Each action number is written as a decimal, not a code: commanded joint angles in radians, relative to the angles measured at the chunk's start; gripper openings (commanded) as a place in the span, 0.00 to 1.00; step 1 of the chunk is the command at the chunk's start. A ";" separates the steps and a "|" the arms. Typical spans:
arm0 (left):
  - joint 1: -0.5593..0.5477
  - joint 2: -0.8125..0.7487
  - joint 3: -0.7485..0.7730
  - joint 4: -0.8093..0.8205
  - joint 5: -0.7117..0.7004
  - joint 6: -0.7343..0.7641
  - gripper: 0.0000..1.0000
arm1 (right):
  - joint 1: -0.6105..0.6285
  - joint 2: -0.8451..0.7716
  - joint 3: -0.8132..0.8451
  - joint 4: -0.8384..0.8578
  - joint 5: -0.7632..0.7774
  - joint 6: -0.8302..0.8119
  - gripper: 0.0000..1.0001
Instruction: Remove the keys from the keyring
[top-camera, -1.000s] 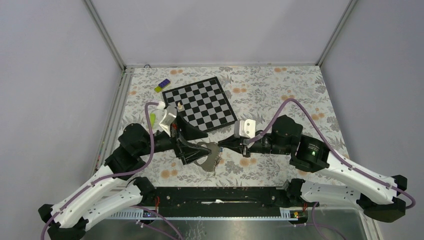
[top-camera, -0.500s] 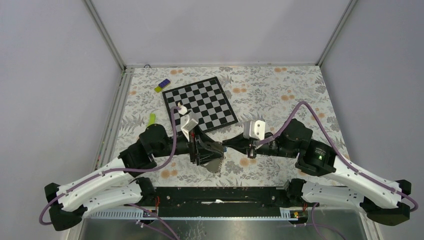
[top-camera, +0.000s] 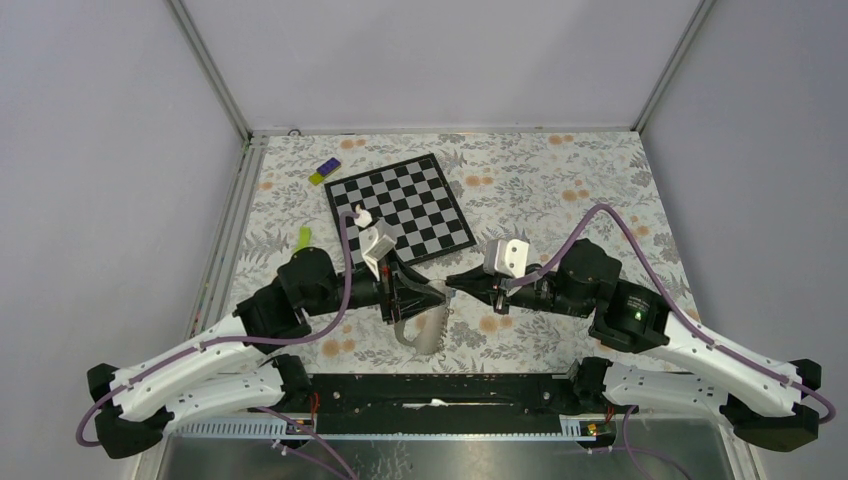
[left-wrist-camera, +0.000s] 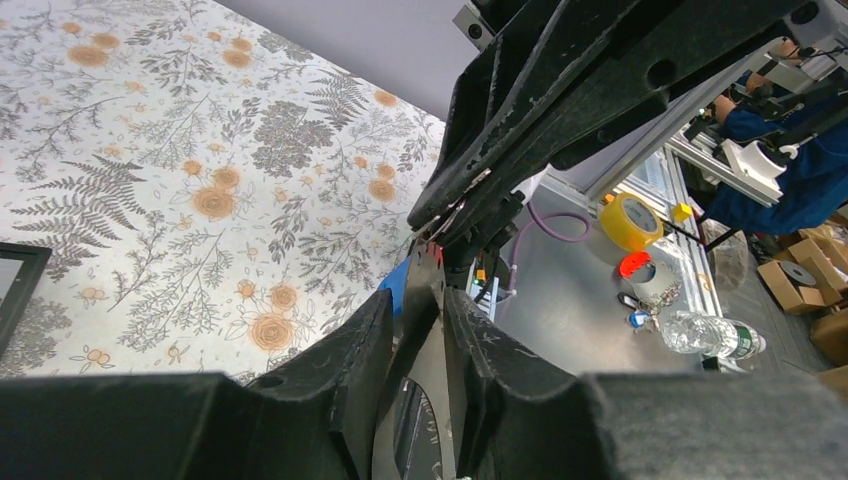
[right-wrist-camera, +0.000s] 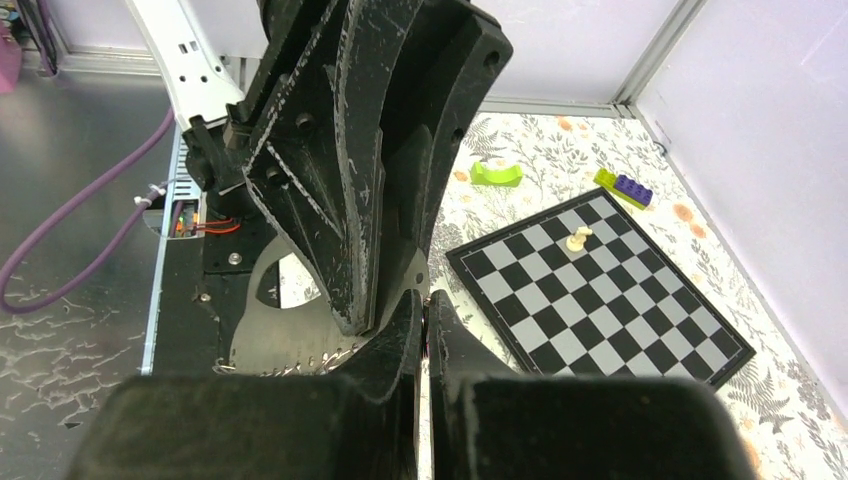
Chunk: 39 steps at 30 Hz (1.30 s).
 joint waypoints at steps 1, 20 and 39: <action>-0.005 -0.003 0.068 0.006 -0.030 0.032 0.26 | 0.007 -0.019 -0.005 0.022 0.056 -0.023 0.00; -0.005 0.037 0.199 -0.199 -0.046 0.134 0.00 | 0.007 -0.094 -0.075 0.040 0.105 -0.044 0.50; -0.005 0.116 0.447 -0.588 0.184 0.344 0.00 | 0.007 -0.278 -0.270 0.246 -0.282 -0.024 0.75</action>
